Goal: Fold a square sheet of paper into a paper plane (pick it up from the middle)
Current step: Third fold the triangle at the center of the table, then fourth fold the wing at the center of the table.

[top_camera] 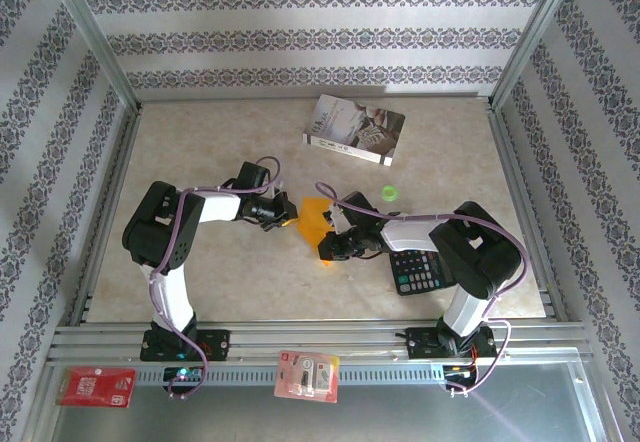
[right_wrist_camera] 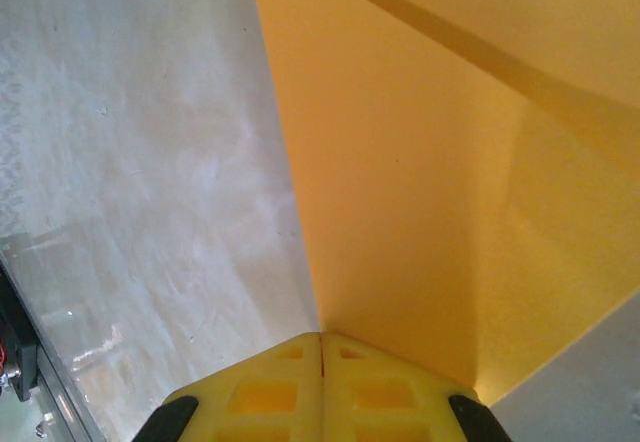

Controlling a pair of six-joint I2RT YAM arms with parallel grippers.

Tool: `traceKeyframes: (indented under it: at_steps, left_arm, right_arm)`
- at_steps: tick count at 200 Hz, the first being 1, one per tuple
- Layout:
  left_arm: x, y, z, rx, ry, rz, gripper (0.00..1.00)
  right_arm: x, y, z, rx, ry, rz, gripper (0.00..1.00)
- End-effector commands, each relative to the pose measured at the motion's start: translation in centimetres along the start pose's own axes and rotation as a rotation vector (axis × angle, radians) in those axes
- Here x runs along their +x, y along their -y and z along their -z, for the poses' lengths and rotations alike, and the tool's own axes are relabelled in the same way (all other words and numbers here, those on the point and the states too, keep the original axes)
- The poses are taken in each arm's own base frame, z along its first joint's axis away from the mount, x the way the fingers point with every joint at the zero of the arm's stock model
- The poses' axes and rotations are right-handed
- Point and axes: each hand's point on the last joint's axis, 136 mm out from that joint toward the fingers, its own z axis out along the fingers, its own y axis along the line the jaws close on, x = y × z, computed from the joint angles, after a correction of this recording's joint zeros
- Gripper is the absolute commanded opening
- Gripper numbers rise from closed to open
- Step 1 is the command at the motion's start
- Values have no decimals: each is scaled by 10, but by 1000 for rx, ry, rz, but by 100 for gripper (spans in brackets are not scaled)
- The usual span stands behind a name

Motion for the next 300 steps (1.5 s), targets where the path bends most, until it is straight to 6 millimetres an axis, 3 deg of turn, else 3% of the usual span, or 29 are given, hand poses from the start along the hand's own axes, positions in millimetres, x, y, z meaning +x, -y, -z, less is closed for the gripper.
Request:
traceKeyframes:
  at_steps: [1,29,58,81,103,130,171,230,300]
  left_arm:
    - [-30,-34,11,-117,109,38,6]
    - [-31,-13,28,-64,152,21,12]
    - [-9,1,47,-35,164,-8,20]
    - [16,5,59,-28,164,-26,27]
    - [35,10,64,17,162,-25,32]
    - [55,17,62,56,147,-53,37]
    - [70,22,44,78,71,-74,42]
    - [81,22,21,41,-20,-92,48]
    - [79,25,10,30,-64,-86,47]
  right_arm:
    - [74,67,1,244,-224,-149,0]
    - [73,48,3,194,-241,-69,0]
    - [75,6,8,75,-259,37,0]
    - [50,-28,24,-27,-159,74,4]
    - [16,-42,42,-65,-24,72,11]
    - [-9,-29,49,12,66,36,13]
    - [-21,-5,37,87,58,-23,9]
    - [-13,31,21,177,12,-86,3]
    - [-1,44,12,190,-17,-105,1]
